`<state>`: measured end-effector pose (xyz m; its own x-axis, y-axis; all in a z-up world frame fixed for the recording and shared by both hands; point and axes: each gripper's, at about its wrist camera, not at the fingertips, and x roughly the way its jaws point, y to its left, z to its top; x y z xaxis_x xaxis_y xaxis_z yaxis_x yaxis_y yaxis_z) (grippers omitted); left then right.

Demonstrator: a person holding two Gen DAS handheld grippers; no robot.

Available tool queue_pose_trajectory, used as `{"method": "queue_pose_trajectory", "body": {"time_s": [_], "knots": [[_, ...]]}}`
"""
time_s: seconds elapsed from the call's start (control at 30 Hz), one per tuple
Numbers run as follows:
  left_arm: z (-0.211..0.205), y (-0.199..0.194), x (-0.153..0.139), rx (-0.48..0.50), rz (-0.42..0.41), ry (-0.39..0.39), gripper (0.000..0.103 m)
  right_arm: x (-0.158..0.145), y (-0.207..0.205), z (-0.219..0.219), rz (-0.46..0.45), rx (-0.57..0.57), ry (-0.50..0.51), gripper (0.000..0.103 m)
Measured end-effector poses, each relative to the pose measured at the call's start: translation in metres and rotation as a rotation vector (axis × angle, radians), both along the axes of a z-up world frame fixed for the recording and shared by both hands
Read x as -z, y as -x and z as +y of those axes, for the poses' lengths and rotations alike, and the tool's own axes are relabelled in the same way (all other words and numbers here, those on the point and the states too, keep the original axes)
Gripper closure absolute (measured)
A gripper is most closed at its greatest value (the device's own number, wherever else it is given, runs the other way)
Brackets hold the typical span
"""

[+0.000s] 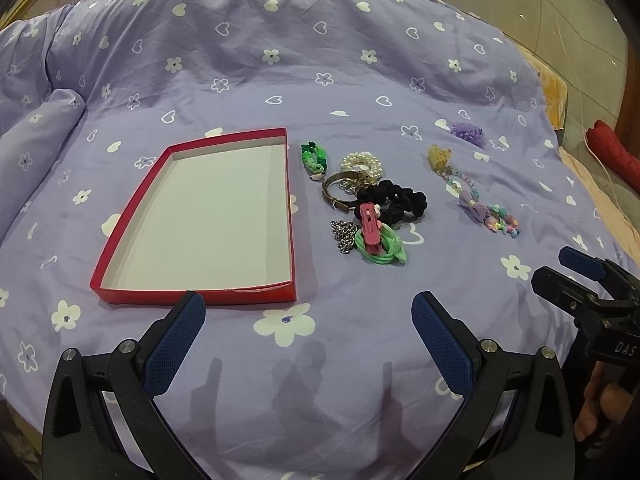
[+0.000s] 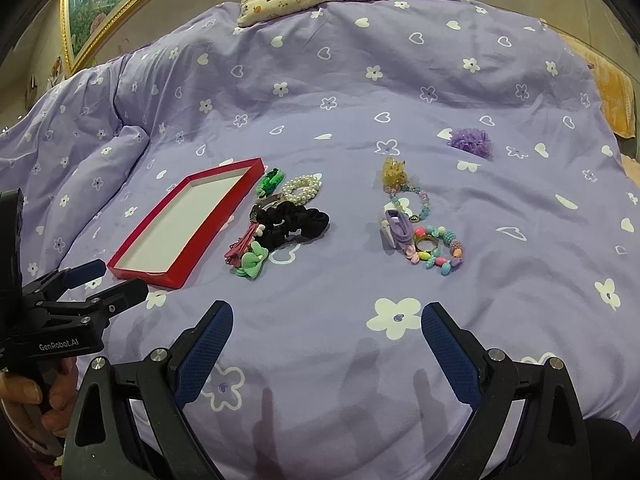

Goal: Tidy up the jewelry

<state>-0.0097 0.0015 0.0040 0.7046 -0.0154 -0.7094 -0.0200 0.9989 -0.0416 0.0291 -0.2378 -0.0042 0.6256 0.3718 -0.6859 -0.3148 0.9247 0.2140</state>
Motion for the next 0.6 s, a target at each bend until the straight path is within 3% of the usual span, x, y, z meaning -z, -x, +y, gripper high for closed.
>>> {"method": "queue_pose_trajectory", "body": {"time_s": [0.6], "knots": [[-0.0022,0.0012,-0.0034,0.005,-0.008,-0.002,0.0,-0.0023,0.0025,0.0023,-0.007,-0.007,-0.005,0.006]]}}
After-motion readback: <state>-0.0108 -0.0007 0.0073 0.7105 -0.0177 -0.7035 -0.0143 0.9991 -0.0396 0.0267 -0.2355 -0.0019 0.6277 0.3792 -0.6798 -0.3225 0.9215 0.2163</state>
